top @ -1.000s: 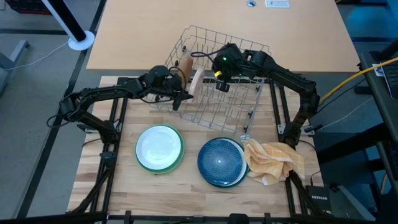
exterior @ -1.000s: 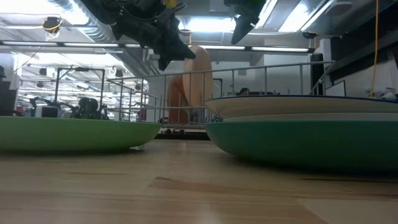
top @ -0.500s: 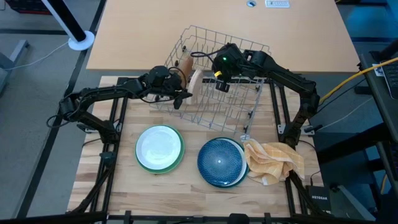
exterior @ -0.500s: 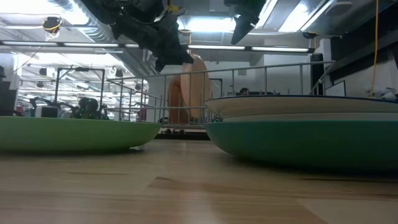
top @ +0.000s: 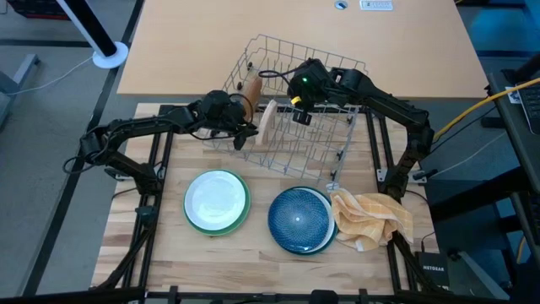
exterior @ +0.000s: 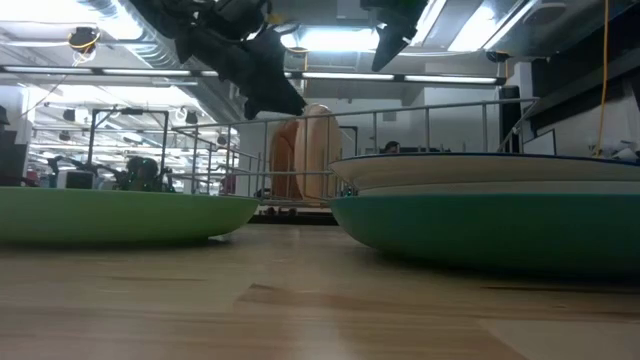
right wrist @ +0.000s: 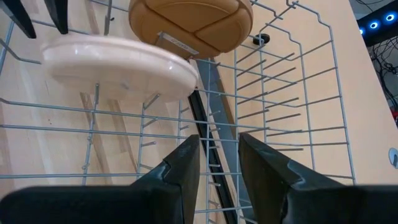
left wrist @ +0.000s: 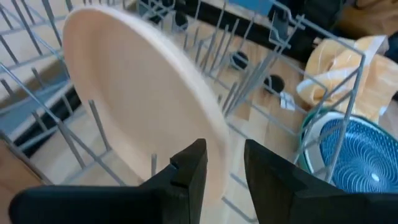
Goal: Sort dishes
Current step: Adjust the plates in the dish rack
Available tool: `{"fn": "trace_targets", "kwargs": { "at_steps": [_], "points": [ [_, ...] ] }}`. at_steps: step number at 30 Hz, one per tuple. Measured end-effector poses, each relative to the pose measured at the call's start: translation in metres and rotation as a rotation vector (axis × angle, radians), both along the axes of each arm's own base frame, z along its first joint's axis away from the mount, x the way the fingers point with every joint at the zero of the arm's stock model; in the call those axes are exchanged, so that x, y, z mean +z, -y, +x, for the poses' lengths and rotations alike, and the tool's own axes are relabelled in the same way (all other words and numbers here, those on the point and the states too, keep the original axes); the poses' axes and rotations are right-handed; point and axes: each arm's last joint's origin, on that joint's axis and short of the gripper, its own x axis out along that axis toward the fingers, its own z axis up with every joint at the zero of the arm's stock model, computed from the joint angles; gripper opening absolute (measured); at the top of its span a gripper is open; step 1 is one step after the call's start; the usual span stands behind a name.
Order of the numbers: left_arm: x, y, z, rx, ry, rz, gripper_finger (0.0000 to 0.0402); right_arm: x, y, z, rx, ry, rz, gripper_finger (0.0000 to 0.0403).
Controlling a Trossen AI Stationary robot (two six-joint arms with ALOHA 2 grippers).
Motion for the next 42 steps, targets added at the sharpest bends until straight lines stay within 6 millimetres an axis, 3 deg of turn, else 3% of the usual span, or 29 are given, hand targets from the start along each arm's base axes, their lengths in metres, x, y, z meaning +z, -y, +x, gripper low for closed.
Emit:
{"fn": "trace_targets", "kwargs": {
  "at_steps": [7,12,17,21,25,42],
  "points": [
    [0.026,-0.005,-0.012,0.038,0.126,0.077,0.0093,-0.001,-0.001,-0.001,0.000,-0.017,0.008,0.0117],
    [0.043,-0.020,-0.030,0.189,0.184,0.167,0.0094,-0.001,-0.001,-0.002,0.000,-0.022,0.010,0.0117],
    [0.040,-0.041,-0.044,0.310,0.139,0.190,0.0091,-0.001,-0.001,-0.002,-0.003,-0.020,0.011,0.0117],
    [0.027,-0.055,-0.049,0.383,0.099,0.110,0.0091,-0.001,-0.001,-0.002,-0.006,-0.017,0.013,0.0117],
    [0.016,-0.065,-0.049,0.368,0.082,0.058,0.0090,-0.001,-0.001,-0.002,-0.005,-0.017,0.013,0.0117],
    [0.010,-0.075,-0.053,0.343,0.092,-0.003,0.0090,-0.002,-0.002,-0.001,0.022,-0.001,0.044,0.0117]
  ]
}}
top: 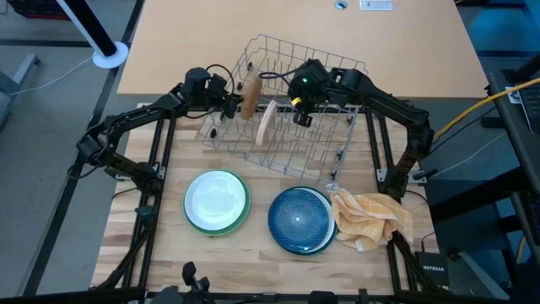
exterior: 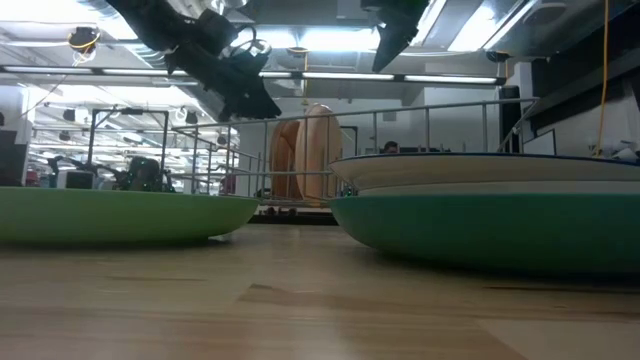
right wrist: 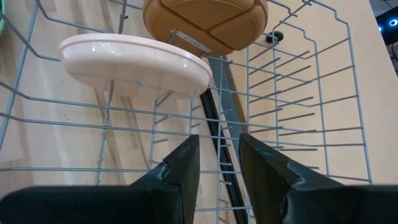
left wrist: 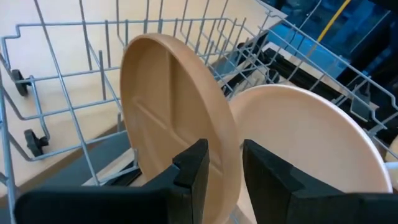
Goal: Sort dishes
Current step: Adjust the plates in the dish rack
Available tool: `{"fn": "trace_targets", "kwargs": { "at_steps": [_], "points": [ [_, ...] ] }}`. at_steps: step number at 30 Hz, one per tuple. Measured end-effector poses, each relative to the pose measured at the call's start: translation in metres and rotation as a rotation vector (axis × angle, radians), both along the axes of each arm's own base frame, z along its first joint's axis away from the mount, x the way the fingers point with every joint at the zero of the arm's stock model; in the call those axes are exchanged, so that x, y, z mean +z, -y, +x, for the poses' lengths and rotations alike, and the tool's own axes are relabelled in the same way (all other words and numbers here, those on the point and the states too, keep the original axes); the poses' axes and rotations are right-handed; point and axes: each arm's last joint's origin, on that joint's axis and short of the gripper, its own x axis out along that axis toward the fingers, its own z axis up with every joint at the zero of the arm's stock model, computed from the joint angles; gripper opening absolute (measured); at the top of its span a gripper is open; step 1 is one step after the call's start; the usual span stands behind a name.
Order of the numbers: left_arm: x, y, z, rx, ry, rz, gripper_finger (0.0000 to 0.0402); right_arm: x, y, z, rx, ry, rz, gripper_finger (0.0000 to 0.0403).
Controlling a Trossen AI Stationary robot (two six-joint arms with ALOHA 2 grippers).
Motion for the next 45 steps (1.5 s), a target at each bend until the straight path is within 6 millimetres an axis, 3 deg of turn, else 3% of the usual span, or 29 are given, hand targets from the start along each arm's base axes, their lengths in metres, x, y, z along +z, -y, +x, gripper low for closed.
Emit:
{"fn": "trace_targets", "kwargs": {
  "at_steps": [12,16,24,28,45],
  "points": [
    [-0.022,-0.008,0.011,-0.035,-0.035,-0.048,0.0090,0.000,0.000,0.000,0.005,0.001,0.005,0.0117],
    [-0.021,-0.008,0.013,-0.073,-0.030,-0.007,0.0088,0.000,0.000,0.000,0.005,0.002,0.005,0.0117],
    [-0.021,-0.007,0.013,-0.082,-0.026,-0.022,0.0017,0.000,0.000,0.000,0.005,0.001,0.005,0.0117],
    [-0.020,-0.006,0.013,-0.097,-0.002,-0.047,0.0006,0.000,0.000,0.000,0.005,0.000,0.006,0.0117],
    [0.016,0.017,0.003,-0.144,0.081,0.009,0.0000,0.000,0.000,0.000,0.006,0.000,0.006,0.0117]
  ]
}}
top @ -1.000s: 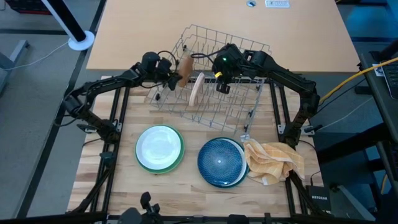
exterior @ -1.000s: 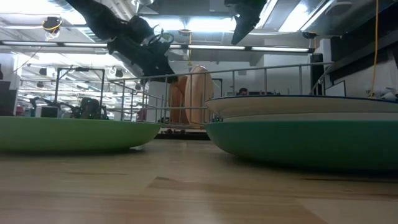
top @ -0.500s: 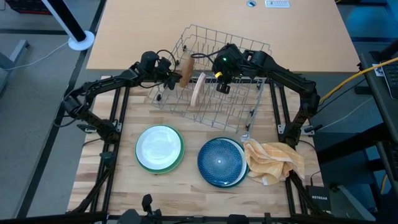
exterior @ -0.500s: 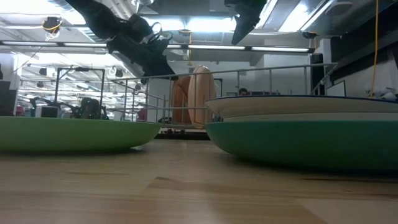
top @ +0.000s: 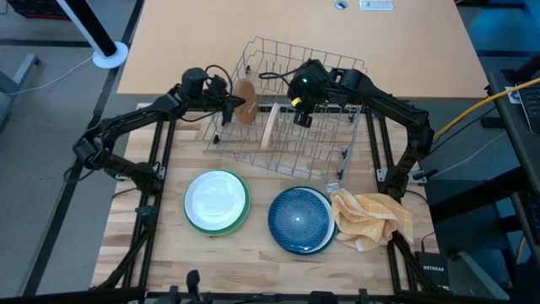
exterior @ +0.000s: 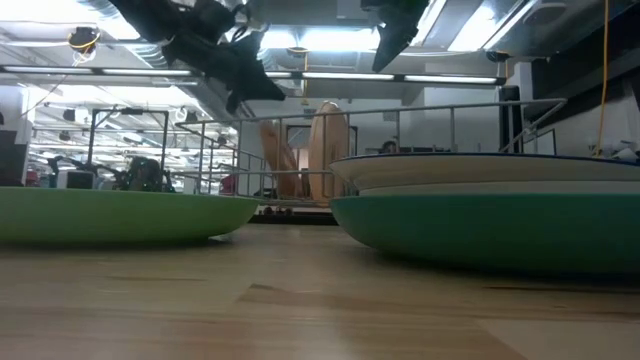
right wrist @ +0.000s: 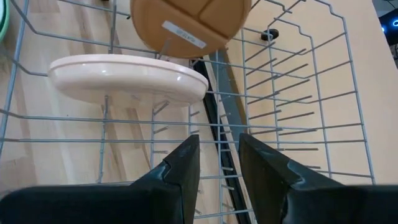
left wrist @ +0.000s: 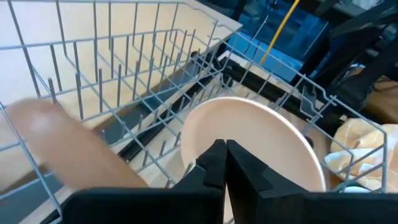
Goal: Sort dishes
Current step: Adjust the plates in the dish rack, then adjust the plates in the dishwasher
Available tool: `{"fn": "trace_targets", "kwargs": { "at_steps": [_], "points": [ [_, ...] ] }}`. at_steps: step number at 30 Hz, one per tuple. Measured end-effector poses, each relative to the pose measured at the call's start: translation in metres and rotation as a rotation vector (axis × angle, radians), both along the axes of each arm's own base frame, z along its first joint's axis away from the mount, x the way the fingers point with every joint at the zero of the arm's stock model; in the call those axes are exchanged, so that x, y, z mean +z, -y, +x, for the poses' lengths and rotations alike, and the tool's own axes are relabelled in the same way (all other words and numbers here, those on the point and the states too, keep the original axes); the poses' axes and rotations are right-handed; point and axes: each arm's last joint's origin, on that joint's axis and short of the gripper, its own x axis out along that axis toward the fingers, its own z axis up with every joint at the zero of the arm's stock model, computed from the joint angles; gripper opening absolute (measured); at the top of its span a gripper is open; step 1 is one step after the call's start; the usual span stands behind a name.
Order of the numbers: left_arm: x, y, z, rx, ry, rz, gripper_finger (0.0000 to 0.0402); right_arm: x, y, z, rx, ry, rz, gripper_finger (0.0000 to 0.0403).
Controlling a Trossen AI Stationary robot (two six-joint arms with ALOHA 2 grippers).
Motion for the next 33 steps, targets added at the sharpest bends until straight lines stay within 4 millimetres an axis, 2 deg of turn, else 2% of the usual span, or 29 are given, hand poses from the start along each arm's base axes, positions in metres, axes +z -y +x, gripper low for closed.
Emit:
{"fn": "trace_targets", "kwargs": {
  "at_steps": [13,17,22,25,30,33],
  "points": [
    [-0.001,-0.004,-0.005,0.005,-0.032,0.038,0.0003,0.000,0.000,0.000,0.000,-0.001,0.001,0.0117],
    [-0.001,-0.008,-0.010,-0.016,-0.088,0.168,0.0037,0.000,0.000,0.000,0.000,-0.001,0.001,0.0117],
    [-0.002,-0.013,-0.013,-0.014,-0.245,0.434,0.0108,0.000,0.000,0.000,0.000,-0.002,0.001,0.0117],
    [-0.005,-0.014,-0.015,-0.006,-0.415,0.597,0.0140,0.000,0.000,0.000,0.000,-0.002,0.001,0.0117],
    [-0.014,-0.012,-0.020,-0.107,-0.739,0.813,0.0162,0.000,0.000,0.000,0.000,-0.001,0.000,0.0117],
    [-0.015,-0.011,-0.020,-0.169,-0.810,0.898,0.0164,0.000,0.000,0.000,0.000,-0.001,0.000,0.0117]
  ]
}}
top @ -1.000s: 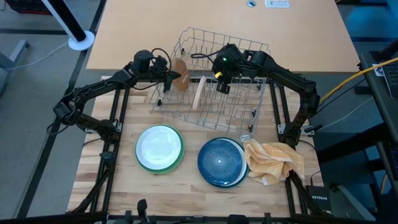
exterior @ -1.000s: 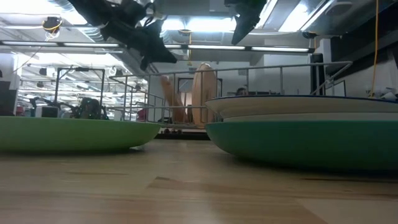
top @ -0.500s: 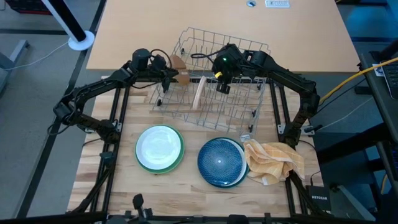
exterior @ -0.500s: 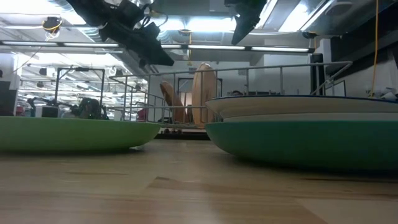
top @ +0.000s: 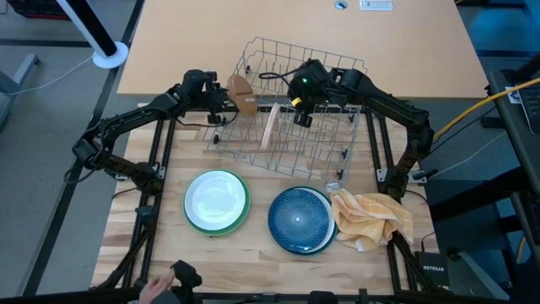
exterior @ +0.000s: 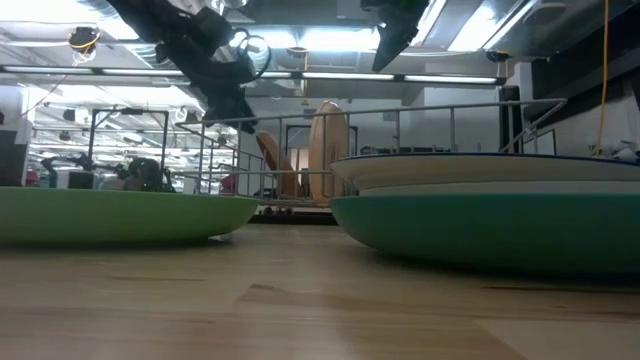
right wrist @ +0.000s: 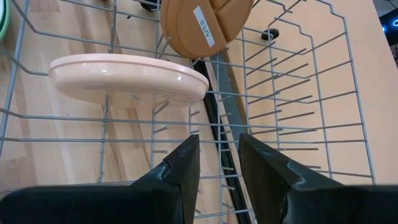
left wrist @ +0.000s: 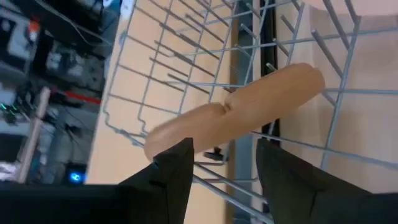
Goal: Sort dishes
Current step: Adjust the plates in the dishwasher
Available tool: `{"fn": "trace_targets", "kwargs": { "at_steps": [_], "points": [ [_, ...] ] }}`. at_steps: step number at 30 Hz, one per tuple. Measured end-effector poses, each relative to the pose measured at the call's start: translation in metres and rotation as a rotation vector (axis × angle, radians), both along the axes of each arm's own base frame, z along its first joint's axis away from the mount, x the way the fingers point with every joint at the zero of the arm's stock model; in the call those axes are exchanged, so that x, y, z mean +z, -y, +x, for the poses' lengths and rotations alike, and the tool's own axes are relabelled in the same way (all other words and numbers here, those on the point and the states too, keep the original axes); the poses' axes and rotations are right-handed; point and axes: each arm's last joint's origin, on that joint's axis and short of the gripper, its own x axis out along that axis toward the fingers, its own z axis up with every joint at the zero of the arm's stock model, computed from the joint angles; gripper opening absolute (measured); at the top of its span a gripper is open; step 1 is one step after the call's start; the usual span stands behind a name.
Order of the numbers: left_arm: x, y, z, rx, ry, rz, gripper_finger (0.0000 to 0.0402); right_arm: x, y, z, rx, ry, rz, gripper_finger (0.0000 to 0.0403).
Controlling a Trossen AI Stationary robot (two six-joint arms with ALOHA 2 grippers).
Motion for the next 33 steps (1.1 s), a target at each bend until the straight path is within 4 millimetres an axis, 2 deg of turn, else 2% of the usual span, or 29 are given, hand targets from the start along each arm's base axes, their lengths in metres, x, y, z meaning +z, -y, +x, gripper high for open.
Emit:
{"fn": "trace_targets", "kwargs": {
  "at_steps": [5,8,11,13,17,24,29,33],
  "points": [
    [0.001,-0.001,0.001,-0.054,-0.056,0.069,0.0164,0.000,0.000,0.000,0.000,0.000,0.000,0.0117],
    [-0.003,-0.001,0.003,-0.108,-0.153,0.130,0.0164,0.000,0.000,0.000,0.000,0.000,0.000,0.0117],
    [-0.009,0.001,0.007,-0.069,-0.223,0.139,0.0164,0.000,0.000,0.000,0.000,0.001,0.000,0.0117],
    [-0.009,0.001,0.008,0.048,-0.130,0.072,0.0164,0.000,0.000,0.000,0.000,0.000,0.000,0.0117],
    [-0.007,-0.003,0.005,0.306,0.168,-0.124,0.0164,-0.001,0.000,0.001,0.000,-0.002,0.001,0.0117],
    [-0.007,-0.012,-0.004,0.562,0.493,-0.373,0.0164,-0.007,0.001,0.003,0.004,-0.019,0.015,0.0117],
    [-0.004,-0.023,-0.015,0.585,0.788,-0.738,0.0164,-0.023,0.002,0.005,0.011,-0.058,0.028,0.0117],
    [0.000,-0.037,-0.032,0.601,0.961,-0.943,0.0164,-0.036,0.003,0.006,0.013,-0.100,0.046,0.0117]
  ]
}}
